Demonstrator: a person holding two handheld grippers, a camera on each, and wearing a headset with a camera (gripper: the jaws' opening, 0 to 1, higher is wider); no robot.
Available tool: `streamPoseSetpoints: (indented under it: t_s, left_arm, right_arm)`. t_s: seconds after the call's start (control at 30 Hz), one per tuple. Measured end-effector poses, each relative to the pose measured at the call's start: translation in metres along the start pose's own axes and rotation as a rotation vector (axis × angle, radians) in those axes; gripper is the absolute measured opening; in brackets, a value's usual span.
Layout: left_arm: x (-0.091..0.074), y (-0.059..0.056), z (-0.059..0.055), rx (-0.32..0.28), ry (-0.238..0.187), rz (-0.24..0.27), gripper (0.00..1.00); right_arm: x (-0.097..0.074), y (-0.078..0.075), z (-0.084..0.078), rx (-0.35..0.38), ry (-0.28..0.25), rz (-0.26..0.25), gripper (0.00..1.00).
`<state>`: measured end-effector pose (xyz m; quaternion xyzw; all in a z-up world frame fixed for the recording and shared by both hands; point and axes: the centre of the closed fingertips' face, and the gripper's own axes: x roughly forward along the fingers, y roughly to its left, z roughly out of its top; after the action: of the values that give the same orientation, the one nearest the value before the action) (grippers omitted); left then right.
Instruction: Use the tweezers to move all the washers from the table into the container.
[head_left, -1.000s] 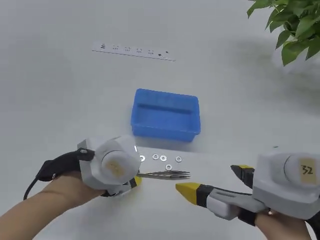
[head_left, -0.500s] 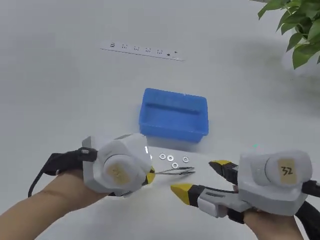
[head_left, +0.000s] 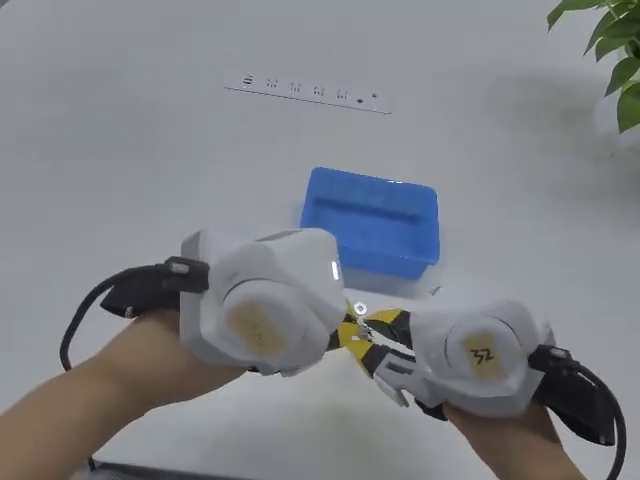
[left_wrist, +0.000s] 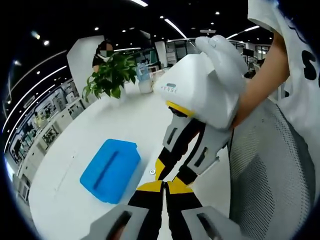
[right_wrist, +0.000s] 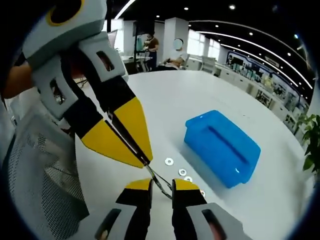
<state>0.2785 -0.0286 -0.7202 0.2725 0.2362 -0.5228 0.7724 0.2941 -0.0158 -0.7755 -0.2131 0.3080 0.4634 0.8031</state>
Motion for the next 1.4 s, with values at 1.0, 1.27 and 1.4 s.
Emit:
streamPoseSetpoints:
  t_s: [1.0, 1.27, 1.4]
  left_arm:
    - [-0.014, 0.045, -0.018, -0.006, 0.047, 0.093, 0.00]
    - [-0.014, 0.046, -0.018, -0.021, 0.039, 0.093, 0.00]
    - [-0.015, 0.048, -0.020, -0.038, 0.034, 0.098, 0.00]
  right_arm:
    - [0.036, -0.007, 0.041, 0.086, -0.078, 0.122, 0.09]
    - [0.037, -0.005, 0.041, 0.103, -0.078, 0.138, 0.09]
    - [0.039, -0.005, 0.041, 0.137, -0.077, 0.151, 0.09]
